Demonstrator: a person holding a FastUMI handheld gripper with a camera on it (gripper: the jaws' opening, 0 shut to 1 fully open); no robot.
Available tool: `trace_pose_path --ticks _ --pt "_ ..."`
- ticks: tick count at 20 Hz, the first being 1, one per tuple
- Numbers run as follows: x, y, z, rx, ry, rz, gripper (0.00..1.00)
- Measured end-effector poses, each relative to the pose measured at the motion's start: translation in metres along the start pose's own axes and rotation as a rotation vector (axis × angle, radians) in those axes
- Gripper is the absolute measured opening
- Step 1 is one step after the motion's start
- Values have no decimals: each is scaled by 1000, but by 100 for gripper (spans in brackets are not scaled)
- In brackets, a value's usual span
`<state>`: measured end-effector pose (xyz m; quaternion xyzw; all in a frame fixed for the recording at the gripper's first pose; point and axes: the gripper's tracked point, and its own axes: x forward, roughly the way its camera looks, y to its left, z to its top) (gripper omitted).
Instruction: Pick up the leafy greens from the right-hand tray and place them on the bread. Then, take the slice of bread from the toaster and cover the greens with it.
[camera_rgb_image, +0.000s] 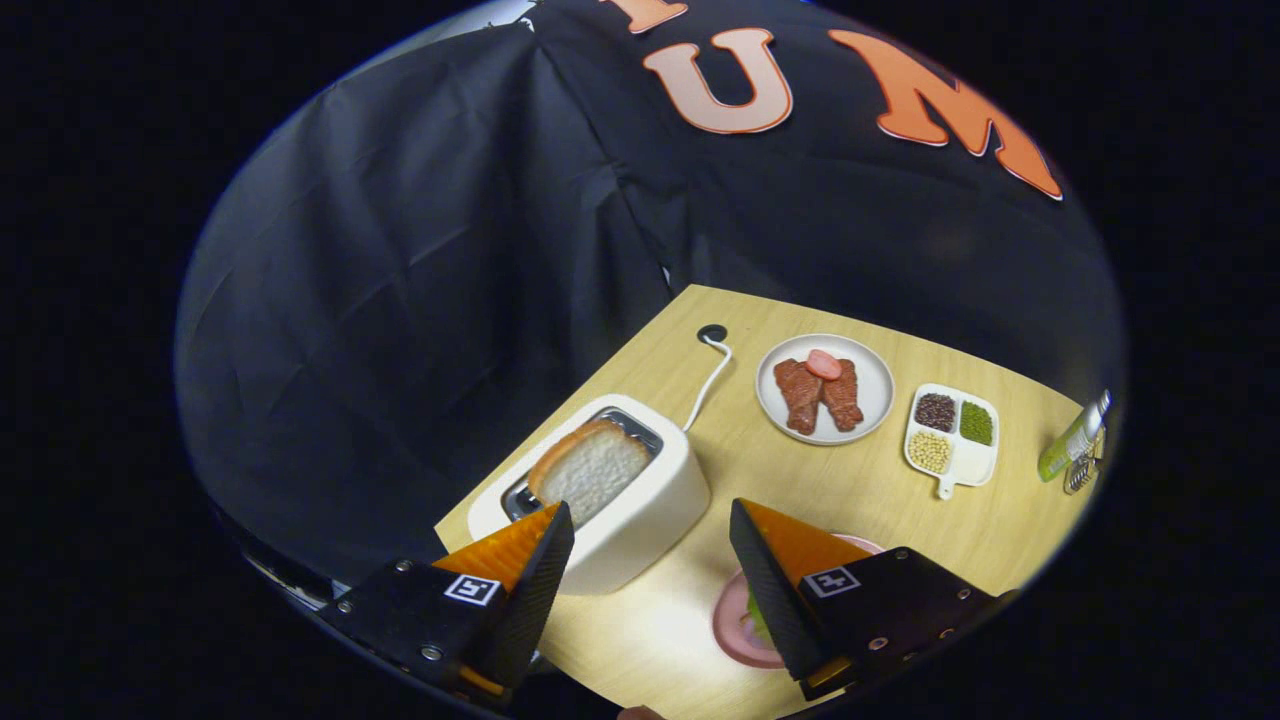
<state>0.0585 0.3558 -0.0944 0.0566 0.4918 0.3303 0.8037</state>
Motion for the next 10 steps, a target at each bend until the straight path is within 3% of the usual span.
trace_pose_path --ticks 6,10 --pt "33 45 15 28 94 54 94" --pt "61 56 14 80 177 38 90"
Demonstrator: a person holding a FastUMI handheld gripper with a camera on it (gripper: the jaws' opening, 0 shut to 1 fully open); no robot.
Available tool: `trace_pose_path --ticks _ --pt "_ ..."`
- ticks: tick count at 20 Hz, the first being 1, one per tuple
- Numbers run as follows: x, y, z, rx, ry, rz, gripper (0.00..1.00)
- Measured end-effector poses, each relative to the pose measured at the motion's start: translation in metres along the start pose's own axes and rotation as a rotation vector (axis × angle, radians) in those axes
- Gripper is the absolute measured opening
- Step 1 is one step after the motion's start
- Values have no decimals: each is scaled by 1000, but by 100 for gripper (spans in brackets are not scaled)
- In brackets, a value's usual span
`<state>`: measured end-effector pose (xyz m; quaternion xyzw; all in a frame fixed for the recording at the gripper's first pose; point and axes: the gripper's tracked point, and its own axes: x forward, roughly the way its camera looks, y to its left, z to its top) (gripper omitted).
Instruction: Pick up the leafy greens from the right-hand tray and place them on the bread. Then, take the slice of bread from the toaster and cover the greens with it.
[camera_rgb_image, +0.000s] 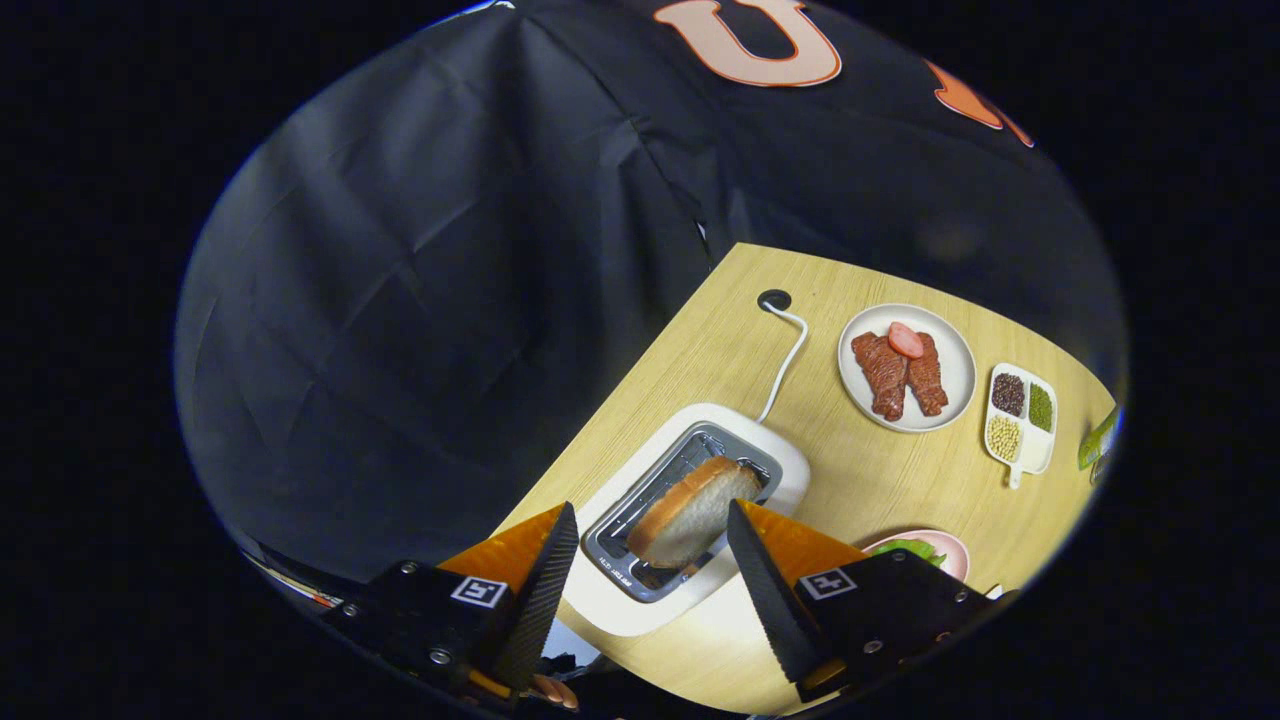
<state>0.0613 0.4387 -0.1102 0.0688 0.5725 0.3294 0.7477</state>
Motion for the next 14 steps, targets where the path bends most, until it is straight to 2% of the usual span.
trace_pose_path --ticks 3,5,8,11,13,14 --pt "22 -6 -2 11 35 -63 86" --pt "31 -13 -2 42 45 -100 80" --pt "38 -24 -4 42 66 -139 62" --pt "39 -29 -8 24 68 -168 56" --pt "34 -37 -19 2 85 -186 46" --pt "31 -42 -20 -4 83 -195 36"
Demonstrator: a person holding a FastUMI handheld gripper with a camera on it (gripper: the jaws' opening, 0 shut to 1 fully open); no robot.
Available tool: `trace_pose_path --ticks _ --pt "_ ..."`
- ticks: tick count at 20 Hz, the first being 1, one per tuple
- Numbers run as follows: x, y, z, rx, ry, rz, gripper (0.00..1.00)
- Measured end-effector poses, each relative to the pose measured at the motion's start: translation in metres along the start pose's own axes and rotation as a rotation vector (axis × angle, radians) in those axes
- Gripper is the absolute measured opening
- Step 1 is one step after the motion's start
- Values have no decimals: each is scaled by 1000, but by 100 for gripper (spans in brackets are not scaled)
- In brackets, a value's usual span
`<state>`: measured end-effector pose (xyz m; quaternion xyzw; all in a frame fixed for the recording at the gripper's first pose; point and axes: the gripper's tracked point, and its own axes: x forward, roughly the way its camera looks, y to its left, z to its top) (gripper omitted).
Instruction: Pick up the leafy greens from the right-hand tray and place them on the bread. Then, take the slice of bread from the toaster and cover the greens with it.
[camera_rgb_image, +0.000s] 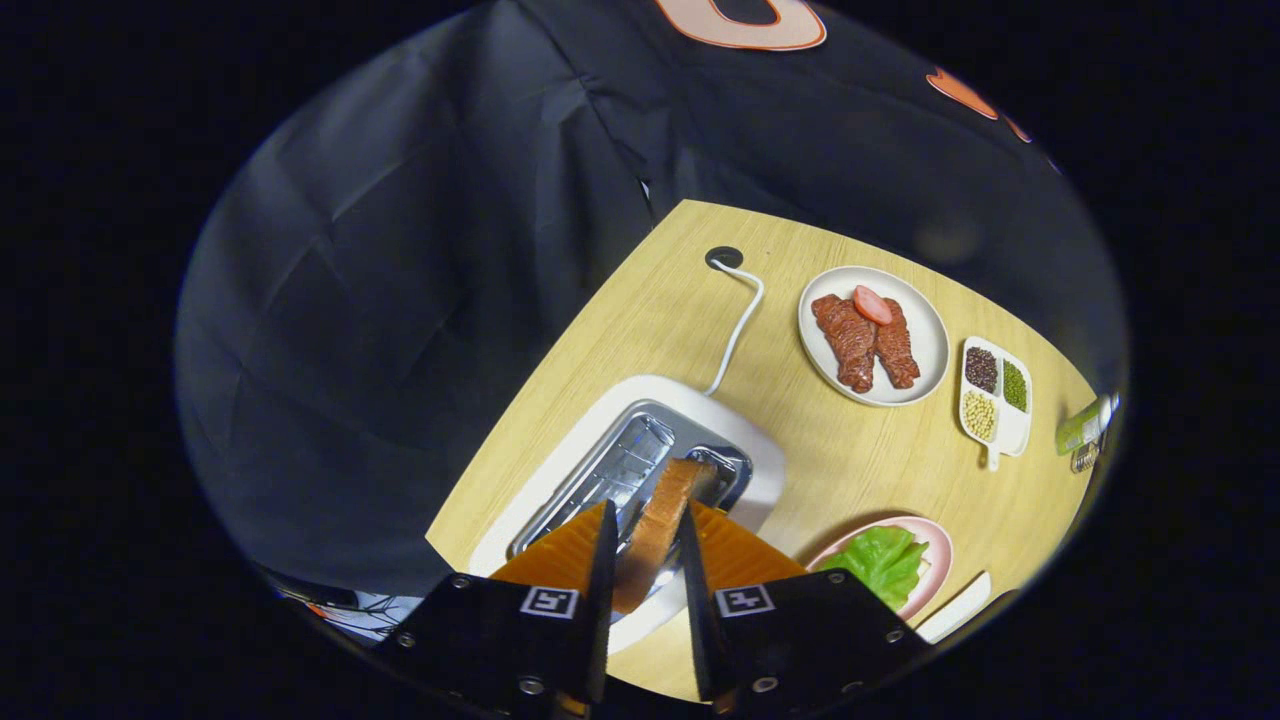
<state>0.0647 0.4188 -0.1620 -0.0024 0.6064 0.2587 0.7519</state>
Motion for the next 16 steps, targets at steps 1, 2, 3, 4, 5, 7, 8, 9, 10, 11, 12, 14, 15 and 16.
trace_pose_path --ticks 1,2,3,4,5,7,8,9,10,11,12,14,15,16 --pt "-1 -2 -3 8 -3 5 31" --pt "-2 -1 -4 12 -6 19 23" --pt "-5 -2 -6 16 -9 29 21" --pt "-7 -3 -6 14 -14 42 18" --pt "-11 0 -6 28 -30 69 17" --pt "-22 4 -3 59 -70 118 17" --pt "-28 2 -1 63 -87 126 17" --pt "-33 -1 -1 65 -98 134 17" --pt "-38 -2 -2 67 -107 143 17" --pt "-43 -3 -2 63 -118 152 17" --pt "-48 -3 0 68 -131 163 17" --pt "-59 -4 -1 73 -155 186 16" --pt "-66 -5 -3 77 -165 200 16" --pt "-70 -6 -5 83 -171 214 17"
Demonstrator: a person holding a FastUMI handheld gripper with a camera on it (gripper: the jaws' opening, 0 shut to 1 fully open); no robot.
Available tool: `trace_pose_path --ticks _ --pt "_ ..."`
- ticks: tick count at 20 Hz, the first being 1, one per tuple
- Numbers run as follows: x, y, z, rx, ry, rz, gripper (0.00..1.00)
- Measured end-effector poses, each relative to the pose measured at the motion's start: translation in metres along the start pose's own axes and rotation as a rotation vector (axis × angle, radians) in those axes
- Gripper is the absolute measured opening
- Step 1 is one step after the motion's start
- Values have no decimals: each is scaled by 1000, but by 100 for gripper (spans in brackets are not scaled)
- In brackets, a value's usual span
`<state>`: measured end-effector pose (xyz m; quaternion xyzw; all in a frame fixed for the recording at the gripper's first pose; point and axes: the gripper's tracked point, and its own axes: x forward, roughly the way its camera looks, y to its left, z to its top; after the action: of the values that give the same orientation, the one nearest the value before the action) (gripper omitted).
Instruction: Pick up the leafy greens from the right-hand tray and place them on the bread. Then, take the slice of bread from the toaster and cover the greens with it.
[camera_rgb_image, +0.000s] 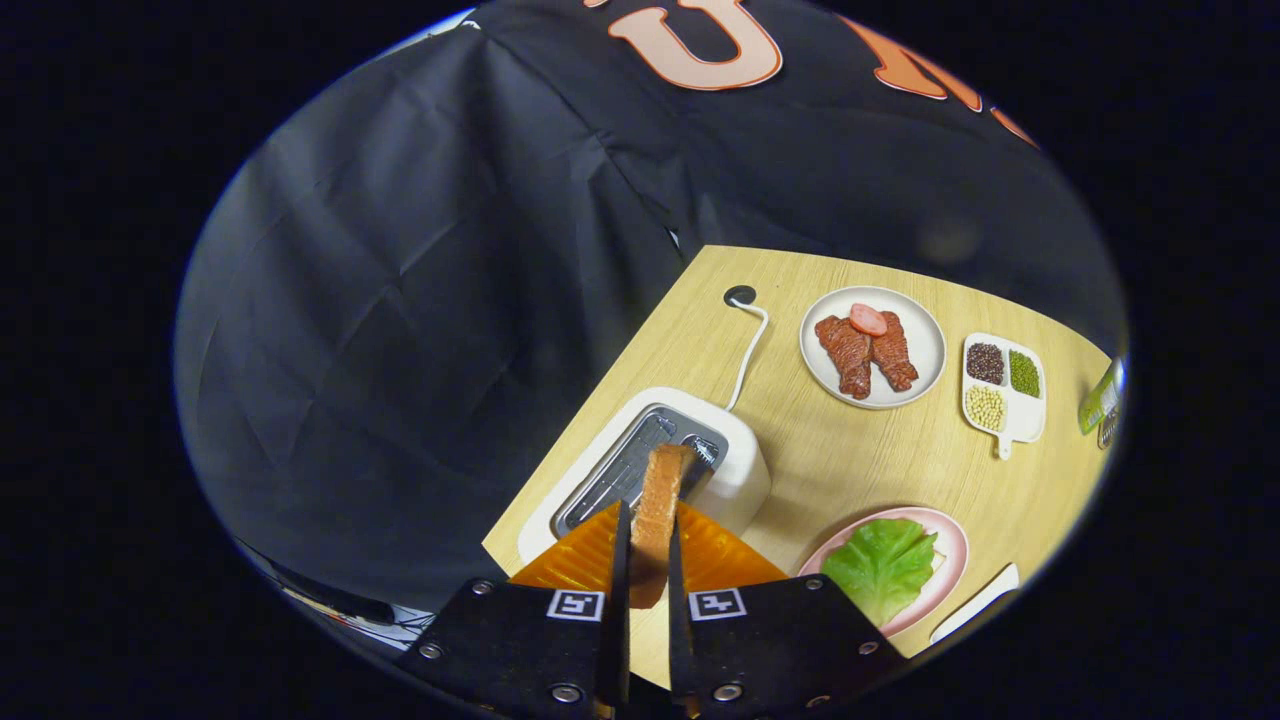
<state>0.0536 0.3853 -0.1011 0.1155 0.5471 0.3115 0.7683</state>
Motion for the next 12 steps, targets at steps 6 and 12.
trace_pose_path --ticks 6,12 --pt "-32 -7 -4 31 -58 77 16" --pt "-70 -32 -8 41 -128 91 16"
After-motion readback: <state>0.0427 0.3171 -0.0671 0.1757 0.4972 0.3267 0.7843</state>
